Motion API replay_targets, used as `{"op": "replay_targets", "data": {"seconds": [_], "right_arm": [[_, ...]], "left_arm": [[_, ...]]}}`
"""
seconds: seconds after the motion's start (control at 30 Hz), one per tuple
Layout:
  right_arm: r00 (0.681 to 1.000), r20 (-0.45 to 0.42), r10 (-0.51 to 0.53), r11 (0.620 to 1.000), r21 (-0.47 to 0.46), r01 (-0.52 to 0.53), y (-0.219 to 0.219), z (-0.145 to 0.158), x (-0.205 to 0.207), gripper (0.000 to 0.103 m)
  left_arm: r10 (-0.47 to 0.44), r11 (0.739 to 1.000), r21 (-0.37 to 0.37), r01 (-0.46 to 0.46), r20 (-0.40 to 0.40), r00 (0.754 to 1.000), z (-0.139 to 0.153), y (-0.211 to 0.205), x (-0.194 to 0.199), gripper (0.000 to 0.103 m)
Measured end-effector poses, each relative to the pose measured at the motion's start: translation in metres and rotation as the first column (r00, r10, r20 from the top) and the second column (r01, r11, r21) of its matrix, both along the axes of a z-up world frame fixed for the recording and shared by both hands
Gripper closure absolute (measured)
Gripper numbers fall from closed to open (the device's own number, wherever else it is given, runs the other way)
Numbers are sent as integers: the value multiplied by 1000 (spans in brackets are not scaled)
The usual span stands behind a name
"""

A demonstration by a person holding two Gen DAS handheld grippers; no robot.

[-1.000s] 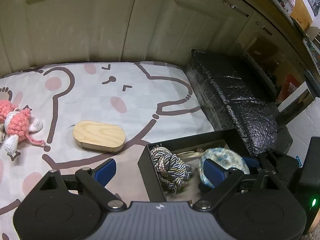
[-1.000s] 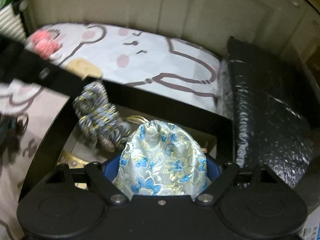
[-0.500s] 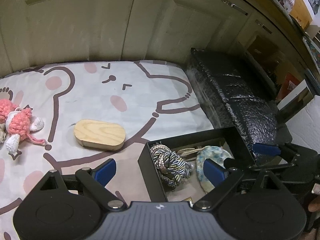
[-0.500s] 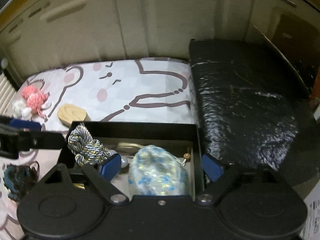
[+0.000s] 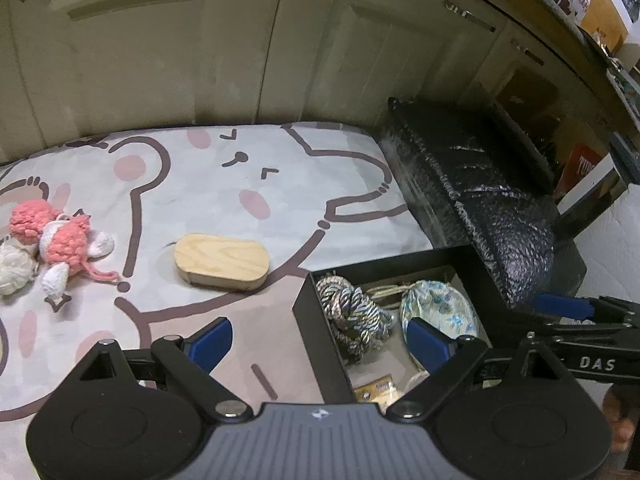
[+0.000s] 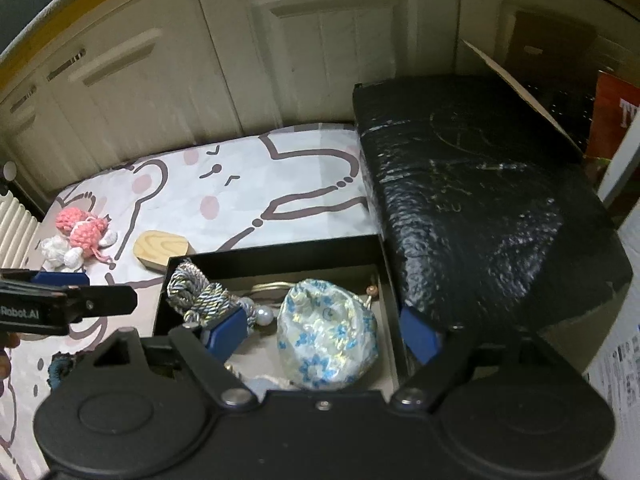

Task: Organize objects
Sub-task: 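Move both tools away from the box back over the bed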

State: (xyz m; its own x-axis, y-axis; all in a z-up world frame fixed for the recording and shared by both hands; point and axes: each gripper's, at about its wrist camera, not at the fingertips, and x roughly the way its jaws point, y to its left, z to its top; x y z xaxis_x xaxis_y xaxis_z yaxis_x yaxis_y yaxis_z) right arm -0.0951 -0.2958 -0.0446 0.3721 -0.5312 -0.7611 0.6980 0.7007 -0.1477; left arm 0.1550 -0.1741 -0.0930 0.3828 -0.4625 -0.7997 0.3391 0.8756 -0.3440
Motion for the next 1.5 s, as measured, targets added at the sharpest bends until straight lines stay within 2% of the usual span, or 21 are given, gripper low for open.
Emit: {"op": "replay_targets", "data": {"seconds": [0.4,0.87,1.5], "right_arm": [[998,-9,-54,999,-4,54,25,7,-22,16],[997,13,-79,997,-16,80,50,14,-44,0],[992,36,-119,992,-43,121,68,20,-62,0]], "left_arm": [[-23,999,33,24,-11,1000,10,11,-20,9],[-4,999,52,3,19,1000,16,28,-40,0],[-11,997,73,8,44,999,21,45,-57,0]]}}
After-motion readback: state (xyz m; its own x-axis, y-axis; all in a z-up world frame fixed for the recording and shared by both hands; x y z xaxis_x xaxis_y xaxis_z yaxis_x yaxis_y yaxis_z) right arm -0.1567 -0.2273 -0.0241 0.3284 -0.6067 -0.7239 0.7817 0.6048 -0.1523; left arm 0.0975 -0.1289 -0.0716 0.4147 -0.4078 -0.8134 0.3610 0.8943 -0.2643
